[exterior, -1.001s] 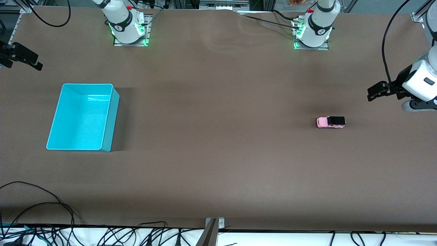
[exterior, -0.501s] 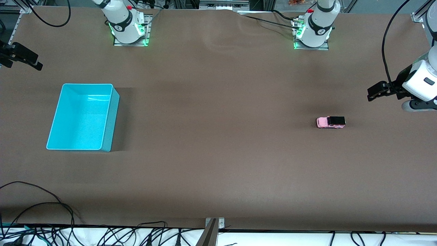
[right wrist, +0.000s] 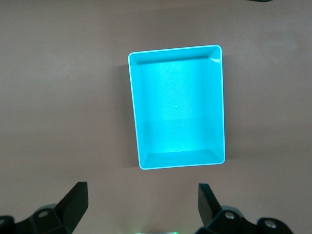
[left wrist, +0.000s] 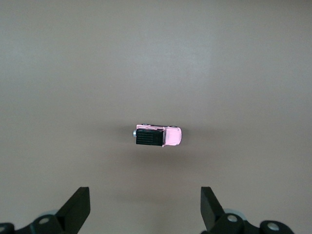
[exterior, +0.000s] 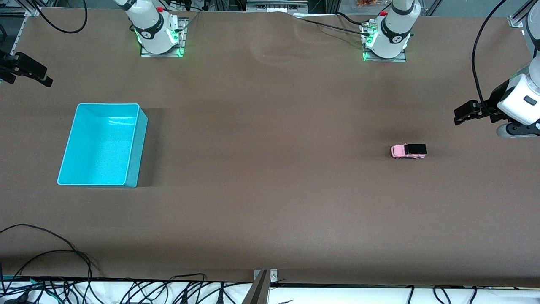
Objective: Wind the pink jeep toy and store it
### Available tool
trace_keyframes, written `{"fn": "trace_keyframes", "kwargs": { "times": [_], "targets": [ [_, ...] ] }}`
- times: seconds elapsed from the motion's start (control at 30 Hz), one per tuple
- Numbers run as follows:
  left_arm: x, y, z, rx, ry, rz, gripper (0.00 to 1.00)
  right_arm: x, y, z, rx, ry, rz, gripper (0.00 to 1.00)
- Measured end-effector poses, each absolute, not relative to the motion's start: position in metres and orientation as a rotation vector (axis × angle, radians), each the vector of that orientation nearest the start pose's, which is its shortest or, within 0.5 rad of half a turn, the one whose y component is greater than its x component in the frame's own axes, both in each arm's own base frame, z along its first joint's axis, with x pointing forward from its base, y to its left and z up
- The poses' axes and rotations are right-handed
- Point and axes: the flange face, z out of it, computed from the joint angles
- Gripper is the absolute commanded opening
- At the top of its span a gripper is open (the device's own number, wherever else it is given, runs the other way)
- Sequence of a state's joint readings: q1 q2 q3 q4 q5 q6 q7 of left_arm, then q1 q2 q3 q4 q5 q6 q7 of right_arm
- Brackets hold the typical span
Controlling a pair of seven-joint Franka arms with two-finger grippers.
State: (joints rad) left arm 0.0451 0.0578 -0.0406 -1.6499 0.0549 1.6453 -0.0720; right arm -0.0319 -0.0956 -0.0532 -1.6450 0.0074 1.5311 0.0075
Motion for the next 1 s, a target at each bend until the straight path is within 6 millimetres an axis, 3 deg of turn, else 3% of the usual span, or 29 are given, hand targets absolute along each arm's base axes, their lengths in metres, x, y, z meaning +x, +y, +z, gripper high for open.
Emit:
{"fn": "trace_keyframes", "kwargs": {
  "times": [0.57,1.0],
  "targets": [
    [0.573,0.009,0.561,-3.085,-0.109,0.094,1.0,0.515,-0.046,0.635,-3.122,0.148,0.079,1.0],
    [0.574,0.008,0.56,-3.085,-0.108,0.097,1.0,0.518,-0.065,0.62,-3.112,0.202,0.151,1.0]
  ]
}}
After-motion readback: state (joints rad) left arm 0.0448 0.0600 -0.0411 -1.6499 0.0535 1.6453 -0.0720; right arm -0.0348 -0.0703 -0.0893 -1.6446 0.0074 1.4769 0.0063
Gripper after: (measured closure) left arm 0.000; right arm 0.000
